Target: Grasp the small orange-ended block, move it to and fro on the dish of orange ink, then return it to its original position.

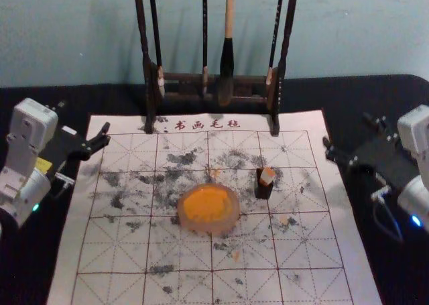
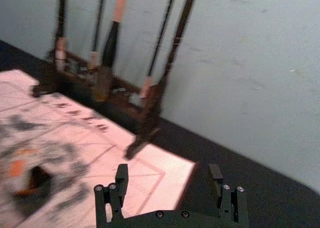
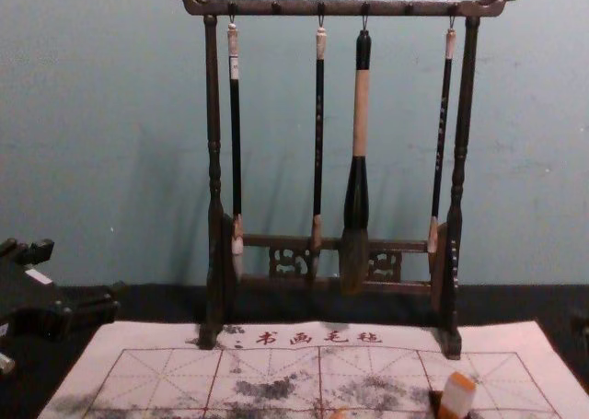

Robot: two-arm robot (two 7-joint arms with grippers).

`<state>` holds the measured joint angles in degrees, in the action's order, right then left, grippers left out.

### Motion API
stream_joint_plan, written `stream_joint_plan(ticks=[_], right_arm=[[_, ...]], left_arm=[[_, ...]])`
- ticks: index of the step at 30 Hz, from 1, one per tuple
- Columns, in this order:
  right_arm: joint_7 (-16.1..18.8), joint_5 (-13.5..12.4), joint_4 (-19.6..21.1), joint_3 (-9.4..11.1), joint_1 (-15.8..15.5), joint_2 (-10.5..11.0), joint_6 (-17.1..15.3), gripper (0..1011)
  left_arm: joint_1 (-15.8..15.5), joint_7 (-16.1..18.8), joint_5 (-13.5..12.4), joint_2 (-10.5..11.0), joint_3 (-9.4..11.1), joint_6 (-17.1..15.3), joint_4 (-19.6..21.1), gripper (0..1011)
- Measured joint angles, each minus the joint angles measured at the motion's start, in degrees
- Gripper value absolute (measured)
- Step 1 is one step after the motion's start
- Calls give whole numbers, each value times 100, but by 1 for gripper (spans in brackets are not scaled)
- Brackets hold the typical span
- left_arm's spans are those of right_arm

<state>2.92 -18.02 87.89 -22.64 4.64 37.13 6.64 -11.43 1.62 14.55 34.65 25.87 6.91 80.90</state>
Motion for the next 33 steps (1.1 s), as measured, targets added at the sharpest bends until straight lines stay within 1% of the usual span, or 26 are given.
stream_joint_plan(ticks=[1, 2, 4, 5, 8, 12, 14, 17, 20, 21, 24, 27, 32, 33], right_arm=[[50, -51, 75, 21, -79, 29, -2, 1003], [155, -152, 222, 60, -236, 82, -6, 1003], [248, -241, 353, 89, -392, 126, -6, 1002], [341, -317, 483, 109, -537, 167, -9, 1003], [520, -416, 686, 118, -791, 238, -29, 1002], [715, -443, 800, 66, -962, 258, -53, 1002], [781, -441, 811, 31, -985, 231, -56, 1003], [879, -403, 783, -43, -970, 135, -58, 1002], [983, -283, 668, -147, -847, -37, -60, 1002], [983, -283, 668, -147, -847, -37, -60, 1002], [1050, -137, 504, -244, -678, -226, -103, 1002], [1080, -53, 396, -292, -564, -331, -134, 1002], [1136, 129, 63, -369, -228, -648, -191, 1003], [1136, 129, 63, -369, -228, -648, -191, 1002]], left_arm=[[0, 0, 0, 0, 0, 0, 0, 1001], [0, 0, 0, 0, 0, 0, 0, 1001], [0, 0, 0, 0, 0, 0, 0, 1001], [0, 0, 0, 0, 0, 0, 0, 1001], [0, 0, 0, 0, 0, 0, 0, 1001], [0, 0, 0, 0, 0, 0, 0, 1001], [0, 0, 0, 0, 0, 0, 0, 1001], [0, 0, 0, 0, 0, 0, 0, 1001], [0, 0, 0, 0, 0, 0, 0, 1001], [0, 0, 0, 0, 0, 0, 0, 1001], [0, 0, 0, 0, 0, 0, 0, 1001], [0, 0, 0, 0, 0, 0, 0, 1001], [0, 0, 0, 0, 0, 0, 0, 1001], [0, 0, 0, 0, 0, 0, 0, 1001]])
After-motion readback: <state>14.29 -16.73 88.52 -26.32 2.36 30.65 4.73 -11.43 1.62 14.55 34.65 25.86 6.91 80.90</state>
